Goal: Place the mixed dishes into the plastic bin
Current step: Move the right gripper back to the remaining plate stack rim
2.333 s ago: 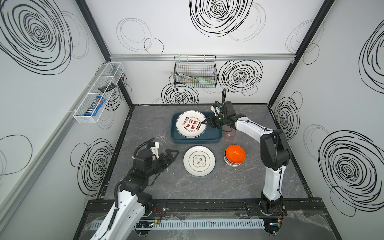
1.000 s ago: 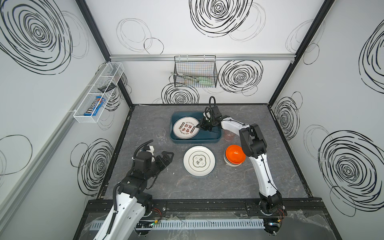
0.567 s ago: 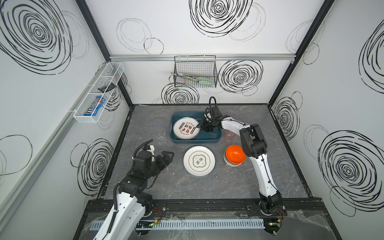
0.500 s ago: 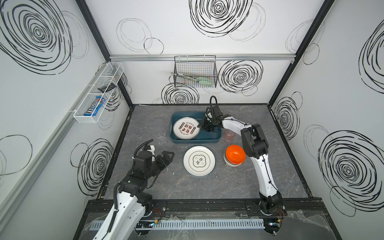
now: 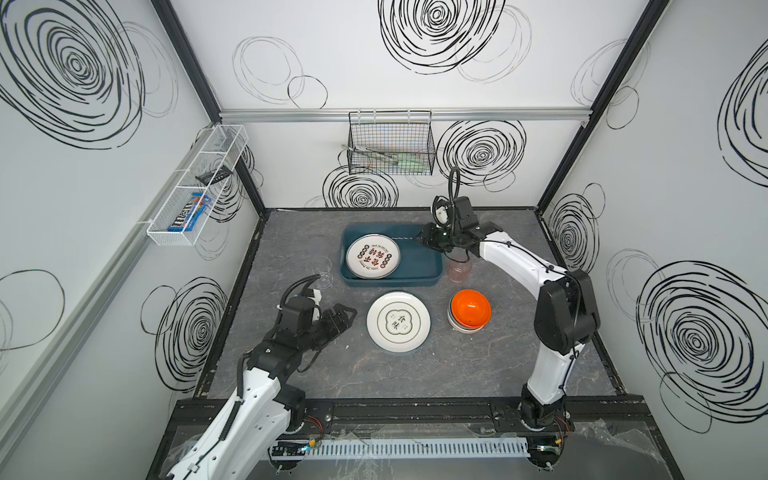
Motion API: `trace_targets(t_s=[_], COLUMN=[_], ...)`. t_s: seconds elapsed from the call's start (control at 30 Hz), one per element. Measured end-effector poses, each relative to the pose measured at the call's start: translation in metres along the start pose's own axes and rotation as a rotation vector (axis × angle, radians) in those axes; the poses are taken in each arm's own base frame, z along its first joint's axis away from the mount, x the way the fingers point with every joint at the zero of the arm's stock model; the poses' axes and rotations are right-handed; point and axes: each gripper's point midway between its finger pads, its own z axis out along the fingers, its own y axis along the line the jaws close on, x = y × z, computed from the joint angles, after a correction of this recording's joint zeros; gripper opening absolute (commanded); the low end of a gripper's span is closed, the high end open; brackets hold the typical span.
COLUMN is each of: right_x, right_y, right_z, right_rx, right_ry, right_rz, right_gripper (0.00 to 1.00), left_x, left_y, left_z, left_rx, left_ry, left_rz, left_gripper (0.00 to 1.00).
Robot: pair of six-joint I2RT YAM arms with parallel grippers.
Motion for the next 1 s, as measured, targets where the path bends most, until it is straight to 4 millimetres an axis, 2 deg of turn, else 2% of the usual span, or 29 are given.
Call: trace_targets(t_s=[0.27, 0.53, 0.8, 1.0], right_x=[0.059, 0.116, 0.144, 0.159], right_y=[-0.014, -0.014, -0.017, -0.027], right_z=[-0.013, -0.016, -0.012, -0.006], right_rx=[0.095, 0.164, 0.225, 0.261], right_ry=[0.125, 0.244, 0.292, 0.327], right_rz=[-0.080, -0.167, -0.222, -0.232], right_gripper=[0.45, 0.48, 0.56, 0.58], left_x=[0.025, 0.041, 0.044, 0.042], left_y=[-0.001, 0.007, 0.008, 0.005], left_z=[0.017, 0.033, 0.040, 0.040], left_rx=[-0.035, -0.094, -0.104, -0.094], left_ry=[0.094, 0.156, 0.166, 0.156], left_rz=[0.074, 0.129, 0.155, 0.159], left_gripper=[0.86, 0.88, 0.85, 0.85])
